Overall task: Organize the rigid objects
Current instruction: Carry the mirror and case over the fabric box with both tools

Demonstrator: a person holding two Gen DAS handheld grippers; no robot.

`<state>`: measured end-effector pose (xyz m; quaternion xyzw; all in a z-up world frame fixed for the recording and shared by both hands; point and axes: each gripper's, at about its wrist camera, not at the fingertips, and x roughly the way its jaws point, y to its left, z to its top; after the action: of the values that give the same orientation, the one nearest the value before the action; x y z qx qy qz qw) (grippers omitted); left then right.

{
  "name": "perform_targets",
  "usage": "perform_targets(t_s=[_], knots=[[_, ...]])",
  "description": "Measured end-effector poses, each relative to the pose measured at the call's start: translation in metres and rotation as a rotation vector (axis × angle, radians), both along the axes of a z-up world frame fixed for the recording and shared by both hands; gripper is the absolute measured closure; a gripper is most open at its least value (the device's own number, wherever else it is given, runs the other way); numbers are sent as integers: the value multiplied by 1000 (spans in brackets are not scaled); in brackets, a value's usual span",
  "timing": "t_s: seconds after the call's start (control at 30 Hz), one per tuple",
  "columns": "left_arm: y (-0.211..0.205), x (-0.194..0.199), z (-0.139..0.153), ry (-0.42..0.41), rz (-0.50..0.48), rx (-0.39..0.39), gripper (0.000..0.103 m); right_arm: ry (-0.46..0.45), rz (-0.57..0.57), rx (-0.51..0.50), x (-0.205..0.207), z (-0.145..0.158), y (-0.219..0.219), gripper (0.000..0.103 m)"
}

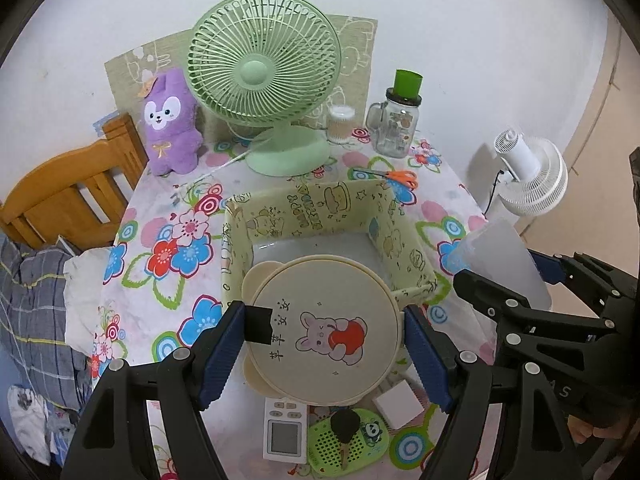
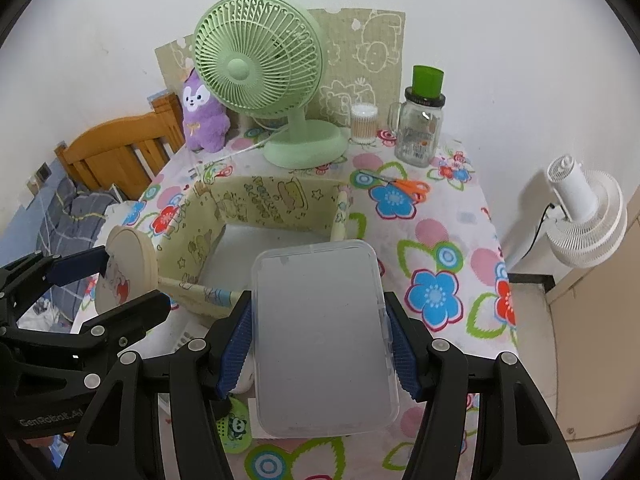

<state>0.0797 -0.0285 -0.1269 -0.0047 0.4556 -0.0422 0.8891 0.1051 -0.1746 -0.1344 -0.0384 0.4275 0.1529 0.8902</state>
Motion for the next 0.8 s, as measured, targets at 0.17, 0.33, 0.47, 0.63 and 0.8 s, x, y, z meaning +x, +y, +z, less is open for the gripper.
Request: perform_targets(t_s=[0.17, 0.33, 0.47, 0.63, 0.8], knots=[[1, 4, 3, -5, 5, -5, 24, -5, -2, -7, 5, 4, 1, 38], [4, 13, 2, -8, -3, -7, 24, -7, -17, -5, 13, 5, 5, 38], [8, 24, -4, 4, -17, -19, 24, 5, -50, -6, 24, 4, 8, 38], [12, 38, -12, 17, -21, -22, 24, 28, -61, -19, 38, -1, 13, 38], [19, 51, -21, 40, -6, -43, 24, 52, -79, -11, 53, -7, 16, 38]])
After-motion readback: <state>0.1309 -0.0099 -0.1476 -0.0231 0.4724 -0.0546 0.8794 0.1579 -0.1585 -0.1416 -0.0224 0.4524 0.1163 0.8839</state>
